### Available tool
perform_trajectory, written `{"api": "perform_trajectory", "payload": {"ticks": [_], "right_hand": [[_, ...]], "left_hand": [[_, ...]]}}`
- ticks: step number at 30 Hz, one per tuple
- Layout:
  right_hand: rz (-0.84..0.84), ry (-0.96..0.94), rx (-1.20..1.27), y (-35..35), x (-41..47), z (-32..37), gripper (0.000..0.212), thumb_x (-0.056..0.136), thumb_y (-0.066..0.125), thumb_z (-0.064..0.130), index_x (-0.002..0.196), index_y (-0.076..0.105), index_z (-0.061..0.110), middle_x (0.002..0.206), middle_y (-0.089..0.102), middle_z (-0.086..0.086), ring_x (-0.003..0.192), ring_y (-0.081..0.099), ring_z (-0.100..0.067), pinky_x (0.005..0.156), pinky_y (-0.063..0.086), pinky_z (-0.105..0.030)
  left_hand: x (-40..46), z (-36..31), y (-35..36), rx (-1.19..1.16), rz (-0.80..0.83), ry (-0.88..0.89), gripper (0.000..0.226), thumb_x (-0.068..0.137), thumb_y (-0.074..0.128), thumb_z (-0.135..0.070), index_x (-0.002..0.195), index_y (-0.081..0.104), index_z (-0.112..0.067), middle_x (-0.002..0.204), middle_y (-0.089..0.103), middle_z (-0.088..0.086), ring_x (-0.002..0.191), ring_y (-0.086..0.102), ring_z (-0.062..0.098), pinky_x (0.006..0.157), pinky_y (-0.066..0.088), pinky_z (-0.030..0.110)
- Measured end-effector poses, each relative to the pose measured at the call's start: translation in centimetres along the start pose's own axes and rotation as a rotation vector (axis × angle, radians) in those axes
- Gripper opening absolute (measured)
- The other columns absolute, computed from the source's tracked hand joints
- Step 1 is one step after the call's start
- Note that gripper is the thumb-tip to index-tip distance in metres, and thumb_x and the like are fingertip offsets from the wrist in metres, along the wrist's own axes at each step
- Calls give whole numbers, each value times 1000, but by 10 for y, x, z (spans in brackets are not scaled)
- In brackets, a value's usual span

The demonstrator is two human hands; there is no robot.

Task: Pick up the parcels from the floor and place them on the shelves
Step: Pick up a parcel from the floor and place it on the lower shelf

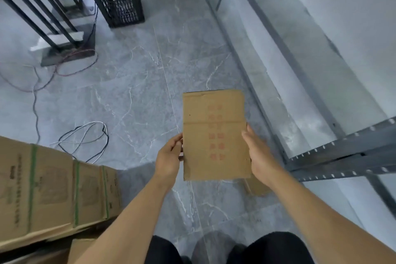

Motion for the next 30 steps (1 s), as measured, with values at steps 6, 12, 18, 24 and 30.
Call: {"api": "perform_trajectory", "payload": {"ticks": [6,12,18,24,30], "right_hand": [[-38,-130,-70,-10,-138,144,52,111,38,25,158,25,46,140,49,28,126,48,-5,111,37,-30],[-74,-204,-46,-6,-264,244,52,111,40,26,160,27,37,160,40,14,142,42,-12,122,31,-36],[-104,-361,7,-4,-340,291,61,110,43,20,130,38,78,157,51,3,144,48,-20,123,32,-51],[-107,-566,-313,17,-388,328,52,102,39,58,152,27,50,146,43,10,137,44,-8,114,30,-20],[222,-433,-199,19,-414,330,101,72,53,90,157,8,60,164,29,26,145,37,3,123,31,-44]], "left_hand": [[-107,-136,-22,-122,27,48,32,109,49,-15,132,69,-25,121,77,-1,106,72,13,86,56,29],[-208,-261,-61,-86,111,178,38,83,75,-57,119,67,-50,125,72,-16,126,64,20,106,51,42],[-264,-349,-87,-46,292,269,118,42,82,-53,151,40,-34,134,66,-10,110,69,7,93,51,25],[-299,-398,-110,-159,374,302,70,71,89,-36,134,62,-24,127,77,2,111,76,21,82,62,30],[-328,-391,-100,-186,474,268,62,96,70,-20,149,45,-40,134,73,4,119,73,29,91,62,45]]}}
Point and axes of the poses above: each hand's wrist, its own x-axis towards the middle knuckle, its own y-axis out of the palm, z = x × y, the point moved 1 cm from there along x, towards the middle knuckle
